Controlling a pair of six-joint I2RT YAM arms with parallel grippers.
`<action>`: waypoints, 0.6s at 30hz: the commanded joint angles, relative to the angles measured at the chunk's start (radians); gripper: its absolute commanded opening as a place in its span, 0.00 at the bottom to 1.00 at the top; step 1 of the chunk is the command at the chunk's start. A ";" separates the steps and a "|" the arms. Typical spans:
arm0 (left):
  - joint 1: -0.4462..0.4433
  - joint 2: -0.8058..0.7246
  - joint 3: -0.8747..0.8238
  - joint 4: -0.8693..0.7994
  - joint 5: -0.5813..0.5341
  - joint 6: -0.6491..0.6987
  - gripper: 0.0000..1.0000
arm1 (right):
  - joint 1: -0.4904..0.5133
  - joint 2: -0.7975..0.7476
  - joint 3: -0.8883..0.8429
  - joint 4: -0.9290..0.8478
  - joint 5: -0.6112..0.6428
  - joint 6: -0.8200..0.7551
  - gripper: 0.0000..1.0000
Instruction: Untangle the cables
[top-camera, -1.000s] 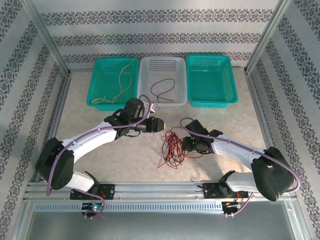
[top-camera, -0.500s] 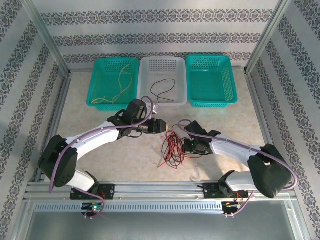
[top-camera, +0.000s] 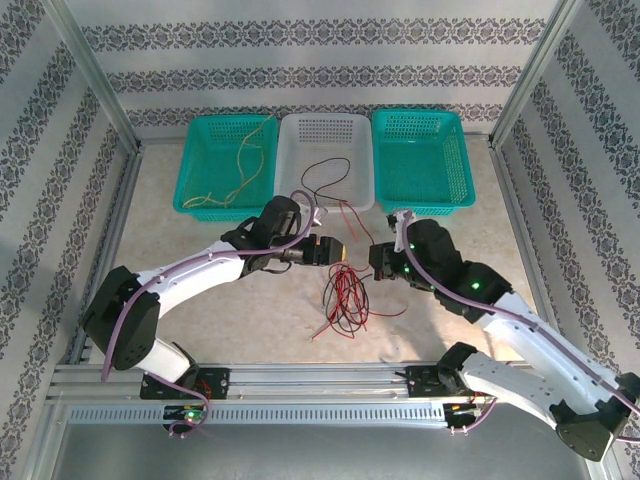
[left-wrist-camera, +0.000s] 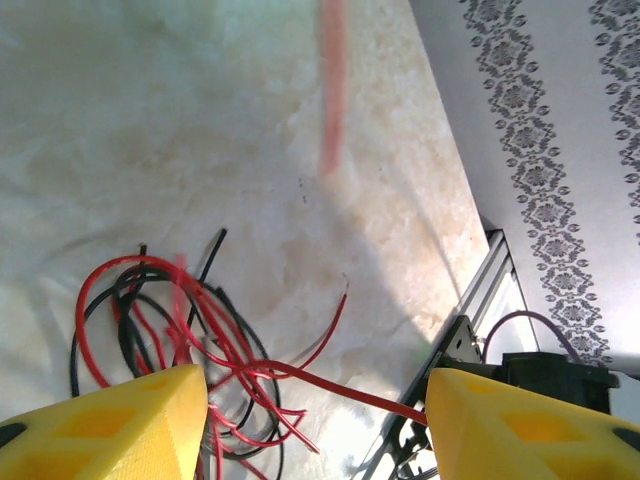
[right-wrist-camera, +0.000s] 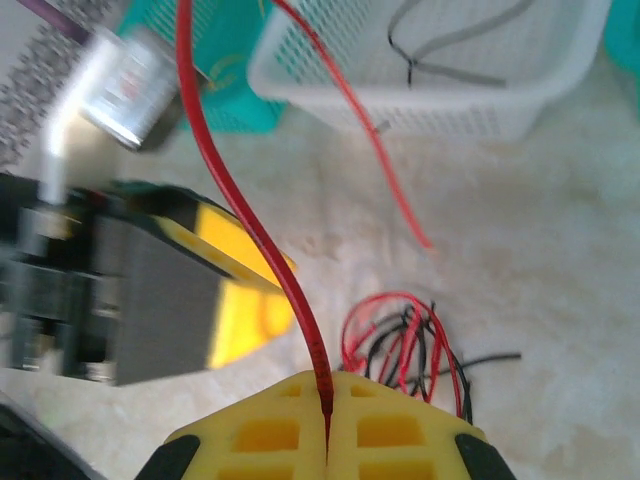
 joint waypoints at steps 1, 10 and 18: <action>-0.021 -0.009 0.041 0.073 0.008 -0.001 0.59 | 0.021 -0.013 0.096 -0.068 0.066 -0.054 0.00; -0.045 -0.146 -0.011 0.288 0.074 0.019 0.66 | 0.032 -0.006 0.281 -0.034 0.086 -0.086 0.00; -0.042 -0.280 0.040 0.250 0.094 0.130 0.73 | 0.031 0.002 0.315 -0.003 0.061 -0.070 0.00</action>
